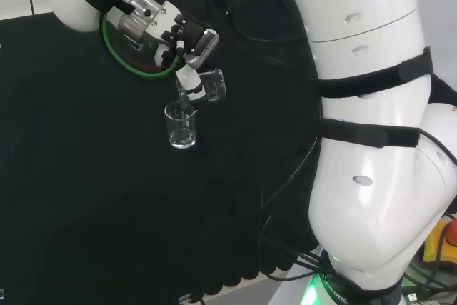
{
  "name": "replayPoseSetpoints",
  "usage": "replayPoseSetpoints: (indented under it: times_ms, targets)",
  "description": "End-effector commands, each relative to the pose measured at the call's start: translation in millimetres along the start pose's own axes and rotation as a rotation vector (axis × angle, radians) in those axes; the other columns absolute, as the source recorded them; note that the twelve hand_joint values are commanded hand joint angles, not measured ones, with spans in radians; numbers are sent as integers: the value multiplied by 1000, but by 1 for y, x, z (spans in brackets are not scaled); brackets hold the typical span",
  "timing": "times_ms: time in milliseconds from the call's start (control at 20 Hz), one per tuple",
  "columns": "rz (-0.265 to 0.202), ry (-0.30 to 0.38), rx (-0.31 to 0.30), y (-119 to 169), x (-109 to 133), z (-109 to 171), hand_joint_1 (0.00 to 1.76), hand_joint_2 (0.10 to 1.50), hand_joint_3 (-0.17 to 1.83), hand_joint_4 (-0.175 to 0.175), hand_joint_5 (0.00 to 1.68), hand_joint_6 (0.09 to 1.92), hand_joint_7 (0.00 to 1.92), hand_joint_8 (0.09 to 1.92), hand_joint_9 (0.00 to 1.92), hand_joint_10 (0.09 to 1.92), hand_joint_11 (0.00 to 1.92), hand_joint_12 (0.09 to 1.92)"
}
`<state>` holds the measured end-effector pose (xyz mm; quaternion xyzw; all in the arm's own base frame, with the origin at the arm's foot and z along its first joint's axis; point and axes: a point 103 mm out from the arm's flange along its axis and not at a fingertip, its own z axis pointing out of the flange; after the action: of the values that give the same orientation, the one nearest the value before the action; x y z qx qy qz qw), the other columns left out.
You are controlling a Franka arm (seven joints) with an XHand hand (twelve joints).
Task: Pour the water from the handheld beaker into the one on the table.
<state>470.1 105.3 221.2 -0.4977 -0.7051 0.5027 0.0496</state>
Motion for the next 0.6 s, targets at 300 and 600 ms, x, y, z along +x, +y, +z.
replayPoseSetpoints:
  times_ms: [300, 600]
  targets:
    - [-39, 60, -103, -3, -5, -6, 1302, 559, 935, -175, 1146, 997, 1203, 978, 1525, 860, 1183, 843]
    - [-81, 144, -204, 0, -18, 6, 1303, 561, 932, -175, 1144, 998, 1202, 978, 1518, 859, 1181, 842]
